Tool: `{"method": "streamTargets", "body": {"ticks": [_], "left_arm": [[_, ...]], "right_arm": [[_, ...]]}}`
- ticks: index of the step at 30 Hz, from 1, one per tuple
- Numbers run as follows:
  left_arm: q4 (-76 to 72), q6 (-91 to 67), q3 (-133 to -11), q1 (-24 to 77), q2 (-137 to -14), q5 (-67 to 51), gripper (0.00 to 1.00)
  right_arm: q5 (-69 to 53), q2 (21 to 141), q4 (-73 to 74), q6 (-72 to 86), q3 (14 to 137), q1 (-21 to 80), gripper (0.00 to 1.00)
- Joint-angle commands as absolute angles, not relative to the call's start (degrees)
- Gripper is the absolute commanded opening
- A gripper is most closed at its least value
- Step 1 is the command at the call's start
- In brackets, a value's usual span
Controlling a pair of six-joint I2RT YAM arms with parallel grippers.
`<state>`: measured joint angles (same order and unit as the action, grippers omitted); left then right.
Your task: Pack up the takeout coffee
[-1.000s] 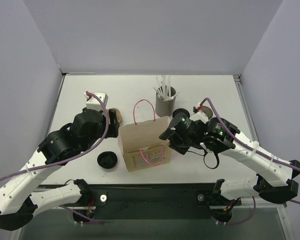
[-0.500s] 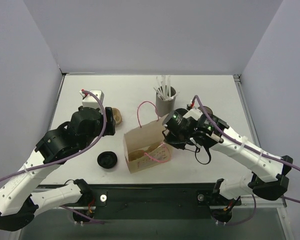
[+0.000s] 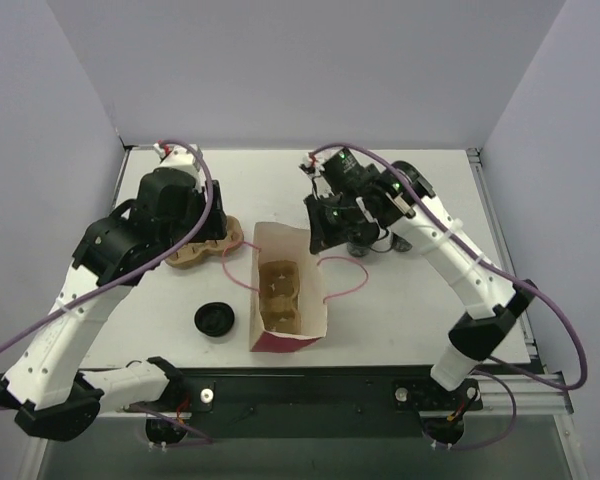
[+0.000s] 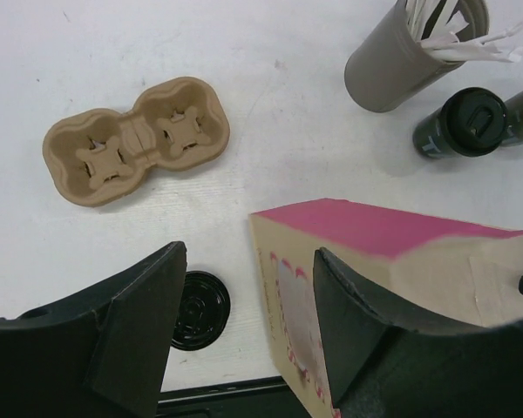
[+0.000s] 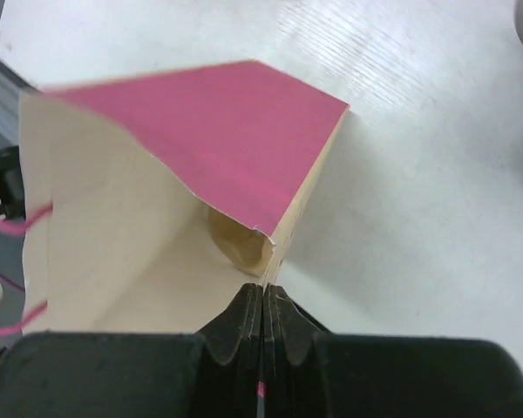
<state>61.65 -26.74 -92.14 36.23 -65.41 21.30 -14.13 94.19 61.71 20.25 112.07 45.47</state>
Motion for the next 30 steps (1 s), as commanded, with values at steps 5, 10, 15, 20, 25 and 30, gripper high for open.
{"method": "streamTargets", "body": {"ticks": [5, 10, 15, 20, 25, 30], "left_arm": [[64.1, -29.4, -96.2, 29.8, -69.7, 8.4, 0.69], [62.9, -28.6, -96.2, 28.8, -69.6, 6.2, 0.69], [64.1, -28.6, -95.8, 28.8, -69.3, 8.3, 0.69], [72.2, -32.5, -99.5, 29.4, -68.9, 19.2, 0.68], [71.4, -32.3, -98.4, 30.1, -68.4, 20.9, 0.68], [70.7, -32.2, -95.6, 30.3, -67.9, 20.1, 0.68]], "right_arm": [[-20.8, 105.8, 76.1, 4.1, 133.7, 45.5, 0.00], [-15.6, 104.9, 76.4, 1.1, 130.4, 48.2, 0.01], [-10.9, 107.8, 76.7, -1.0, 134.5, 51.9, 0.00], [-5.1, 112.1, 75.4, 6.1, 141.0, 52.6, 0.27], [6.8, 107.0, 70.1, 25.8, 136.8, 50.0, 0.56], [13.9, 94.8, 67.9, 41.6, 126.4, 49.7, 0.62]]}}
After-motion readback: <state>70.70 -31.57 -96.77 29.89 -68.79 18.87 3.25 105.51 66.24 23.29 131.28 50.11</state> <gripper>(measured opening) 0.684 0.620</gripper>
